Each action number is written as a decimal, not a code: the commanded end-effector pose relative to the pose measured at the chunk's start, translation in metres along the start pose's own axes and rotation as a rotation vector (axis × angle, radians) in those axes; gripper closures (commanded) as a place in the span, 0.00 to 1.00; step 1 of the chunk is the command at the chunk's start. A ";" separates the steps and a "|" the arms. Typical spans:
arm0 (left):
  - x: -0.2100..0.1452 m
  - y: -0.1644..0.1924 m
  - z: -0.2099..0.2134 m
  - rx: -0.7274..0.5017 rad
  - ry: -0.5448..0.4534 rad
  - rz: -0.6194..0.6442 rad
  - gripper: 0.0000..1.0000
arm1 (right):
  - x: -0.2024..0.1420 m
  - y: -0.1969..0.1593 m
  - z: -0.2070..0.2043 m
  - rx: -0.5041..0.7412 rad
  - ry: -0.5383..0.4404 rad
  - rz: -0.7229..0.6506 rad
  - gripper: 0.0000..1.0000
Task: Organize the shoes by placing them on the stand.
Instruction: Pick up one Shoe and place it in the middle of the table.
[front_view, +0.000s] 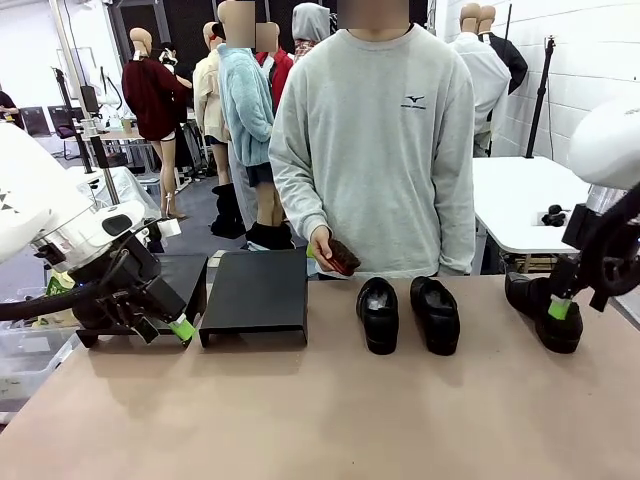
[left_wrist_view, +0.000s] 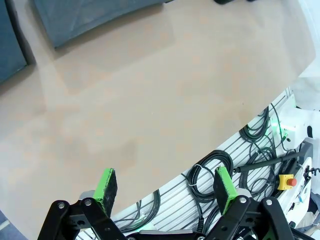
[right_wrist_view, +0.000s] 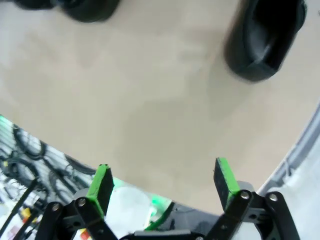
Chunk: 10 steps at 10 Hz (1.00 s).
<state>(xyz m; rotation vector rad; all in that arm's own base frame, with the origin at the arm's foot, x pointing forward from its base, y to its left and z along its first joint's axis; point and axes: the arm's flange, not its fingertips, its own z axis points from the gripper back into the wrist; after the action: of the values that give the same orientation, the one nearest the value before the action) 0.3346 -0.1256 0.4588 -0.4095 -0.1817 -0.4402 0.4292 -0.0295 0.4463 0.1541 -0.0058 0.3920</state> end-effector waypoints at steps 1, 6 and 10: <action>-0.002 0.001 0.001 -0.009 0.004 0.011 0.00 | 0.046 -0.028 0.010 0.052 0.038 0.044 0.00; -0.002 0.001 0.001 -0.009 0.004 0.011 0.00 | 0.159 -0.012 0.031 0.017 0.128 0.023 0.00; -0.002 0.001 0.001 -0.009 0.004 0.011 0.00 | 0.188 -0.012 -0.003 0.037 0.239 -0.016 0.00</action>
<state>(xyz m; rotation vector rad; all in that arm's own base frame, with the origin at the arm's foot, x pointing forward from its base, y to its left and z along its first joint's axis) 0.3345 -0.1254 0.4590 -0.4096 -0.1811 -0.4402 0.5991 0.0385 0.4400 0.1409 0.2143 0.4094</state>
